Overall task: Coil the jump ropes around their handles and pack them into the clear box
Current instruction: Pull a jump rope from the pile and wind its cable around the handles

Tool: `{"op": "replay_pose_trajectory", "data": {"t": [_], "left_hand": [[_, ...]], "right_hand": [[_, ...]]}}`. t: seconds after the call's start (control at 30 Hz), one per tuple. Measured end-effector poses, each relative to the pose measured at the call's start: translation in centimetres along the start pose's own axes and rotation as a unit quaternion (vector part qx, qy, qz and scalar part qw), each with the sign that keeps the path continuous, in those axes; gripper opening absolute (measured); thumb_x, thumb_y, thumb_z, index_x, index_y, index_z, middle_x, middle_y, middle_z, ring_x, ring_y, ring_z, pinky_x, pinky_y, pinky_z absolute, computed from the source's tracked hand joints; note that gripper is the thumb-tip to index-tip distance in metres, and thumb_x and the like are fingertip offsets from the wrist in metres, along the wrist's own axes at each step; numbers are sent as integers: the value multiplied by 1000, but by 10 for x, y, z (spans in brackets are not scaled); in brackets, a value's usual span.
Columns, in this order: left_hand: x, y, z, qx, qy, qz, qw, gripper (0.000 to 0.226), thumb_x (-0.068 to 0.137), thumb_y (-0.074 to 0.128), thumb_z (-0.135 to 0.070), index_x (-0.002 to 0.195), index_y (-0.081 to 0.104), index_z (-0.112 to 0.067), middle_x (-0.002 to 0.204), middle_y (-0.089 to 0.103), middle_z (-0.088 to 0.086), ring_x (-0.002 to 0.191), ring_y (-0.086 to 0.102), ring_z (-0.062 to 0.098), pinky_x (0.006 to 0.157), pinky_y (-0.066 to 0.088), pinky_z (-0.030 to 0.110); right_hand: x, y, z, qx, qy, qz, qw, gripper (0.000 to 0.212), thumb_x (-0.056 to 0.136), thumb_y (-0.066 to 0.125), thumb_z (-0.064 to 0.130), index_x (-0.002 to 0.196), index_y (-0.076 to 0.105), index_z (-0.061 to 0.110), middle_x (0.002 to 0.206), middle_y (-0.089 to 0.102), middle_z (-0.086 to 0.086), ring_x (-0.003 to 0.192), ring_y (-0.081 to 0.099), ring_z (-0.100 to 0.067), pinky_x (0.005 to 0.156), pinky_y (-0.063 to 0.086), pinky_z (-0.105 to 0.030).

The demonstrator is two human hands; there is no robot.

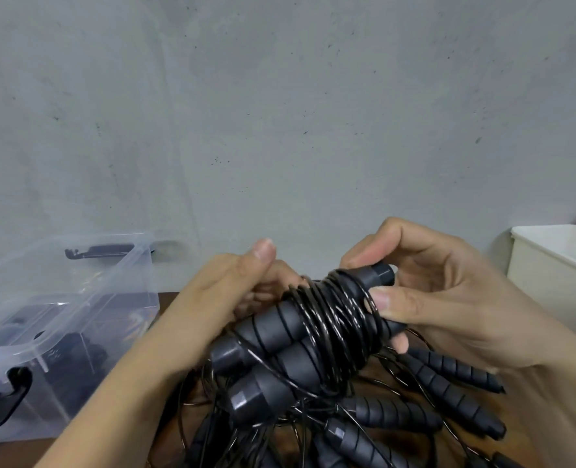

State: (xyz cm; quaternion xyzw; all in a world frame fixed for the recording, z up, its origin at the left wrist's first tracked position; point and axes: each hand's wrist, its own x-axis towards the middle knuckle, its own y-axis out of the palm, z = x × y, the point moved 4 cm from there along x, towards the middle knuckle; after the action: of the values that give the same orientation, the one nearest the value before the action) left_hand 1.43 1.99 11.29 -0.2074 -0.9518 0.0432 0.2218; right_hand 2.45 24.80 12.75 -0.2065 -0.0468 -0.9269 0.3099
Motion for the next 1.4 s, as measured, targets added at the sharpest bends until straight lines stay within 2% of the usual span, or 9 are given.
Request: {"op": "replay_pose_trajectory", "data": {"t": [0.17, 0.33, 0.43, 0.53, 0.6, 0.77, 1.0, 1.17, 1.4], "left_hand": [[6, 5, 17, -173, -54, -52, 982, 84, 106, 42, -62, 95, 58, 20, 80, 53, 23, 63, 55, 26, 57, 43, 23], [17, 18, 22, -343, 3, -144, 928, 65, 104, 38, -59, 107, 83, -11, 113, 79, 15, 104, 77, 25, 81, 62, 29], [18, 26, 26, -357, 33, -203, 911, 72, 108, 31, -61, 135, 69, -6, 129, 73, 17, 116, 71, 23, 89, 59, 28], [18, 33, 28, -334, 48, -184, 923, 87, 104, 31, -70, 149, 53, 1, 145, 59, 29, 139, 56, 37, 117, 43, 52], [17, 40, 29, -299, 41, -165, 939, 72, 109, 39, -56, 146, 54, 3, 144, 60, 29, 139, 56, 42, 118, 42, 61], [15, 42, 25, -247, 34, -194, 949, 39, 109, 52, -28, 133, 66, -1, 130, 73, 16, 124, 69, 29, 94, 58, 30], [9, 8, 17, -174, 13, -315, 933, 41, 100, 64, -36, 131, 68, -9, 118, 78, 13, 107, 76, 25, 89, 61, 34], [-6, -60, -13, -32, -9, -316, 948, 43, 95, 71, -41, 125, 72, -10, 111, 79, 15, 109, 75, 34, 105, 56, 55], [-45, -164, -53, 115, -33, -333, 935, 40, 96, 76, -42, 125, 70, -16, 108, 80, 13, 106, 76, 36, 100, 59, 52]], "right_hand": [[4, -6, -1, 22, -40, -63, 997, 43, 85, 91, 24, 114, 68, 3, 99, 67, -23, 63, 66, -26, 55, 55, -28], [9, -9, -8, 68, -76, -192, 976, 37, 80, 84, 19, 112, 71, 7, 100, 70, -22, 65, 68, -29, 55, 58, -27], [10, -4, -15, 36, -82, -274, 958, 36, 82, 78, 18, 111, 64, 3, 108, 75, -18, 71, 72, -27, 57, 61, -31], [9, 5, -19, -30, -93, -323, 941, 22, 90, 74, 10, 109, 62, 5, 108, 79, -8, 75, 78, -28, 62, 63, -33], [7, 12, -23, -80, -89, -341, 932, 15, 96, 74, 6, 107, 63, 11, 103, 80, -3, 78, 80, -30, 66, 66, -39], [5, 20, -30, -169, -56, -368, 913, 21, 99, 76, 22, 101, 62, 37, 88, 75, -15, 79, 67, -60, 69, 55, -75], [24, 35, -28, -201, 10, -298, 933, 23, 96, 80, 29, 99, 58, 35, 86, 82, 3, 81, 74, -45, 78, 60, -66], [58, 53, -23, -251, 41, -179, 950, 20, 94, 83, 34, 99, 64, 35, 102, 79, 14, 88, 78, -7, 82, 64, -38], [131, 118, -33, -287, 24, -70, 955, 33, 95, 76, 42, 120, 54, 40, 114, 71, 17, 87, 74, -5, 84, 60, -35]]}}
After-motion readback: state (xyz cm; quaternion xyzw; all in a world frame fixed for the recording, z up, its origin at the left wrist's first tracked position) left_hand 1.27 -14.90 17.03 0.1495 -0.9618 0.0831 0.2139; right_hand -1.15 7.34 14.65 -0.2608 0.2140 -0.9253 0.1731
